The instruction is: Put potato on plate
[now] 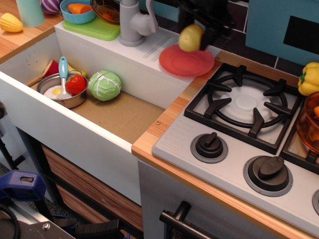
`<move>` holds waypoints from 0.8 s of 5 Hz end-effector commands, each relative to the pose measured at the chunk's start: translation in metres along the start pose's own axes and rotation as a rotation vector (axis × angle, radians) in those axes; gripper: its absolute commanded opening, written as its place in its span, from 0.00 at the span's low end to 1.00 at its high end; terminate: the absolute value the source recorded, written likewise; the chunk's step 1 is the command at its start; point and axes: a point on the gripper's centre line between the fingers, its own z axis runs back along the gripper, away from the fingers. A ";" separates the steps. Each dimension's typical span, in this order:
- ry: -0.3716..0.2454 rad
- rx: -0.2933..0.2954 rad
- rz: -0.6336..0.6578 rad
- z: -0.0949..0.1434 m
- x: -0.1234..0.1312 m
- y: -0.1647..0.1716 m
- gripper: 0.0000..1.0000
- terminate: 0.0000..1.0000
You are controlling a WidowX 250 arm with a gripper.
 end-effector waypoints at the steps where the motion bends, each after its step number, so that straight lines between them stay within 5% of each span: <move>1: -0.168 0.036 -0.031 -0.018 0.032 0.040 0.00 0.00; 2: -0.234 0.069 -0.039 -0.024 0.025 0.045 0.00 0.00; 3: -0.234 0.069 -0.039 -0.024 0.025 0.045 1.00 0.00; 4: -0.234 0.069 -0.039 -0.024 0.025 0.045 1.00 0.00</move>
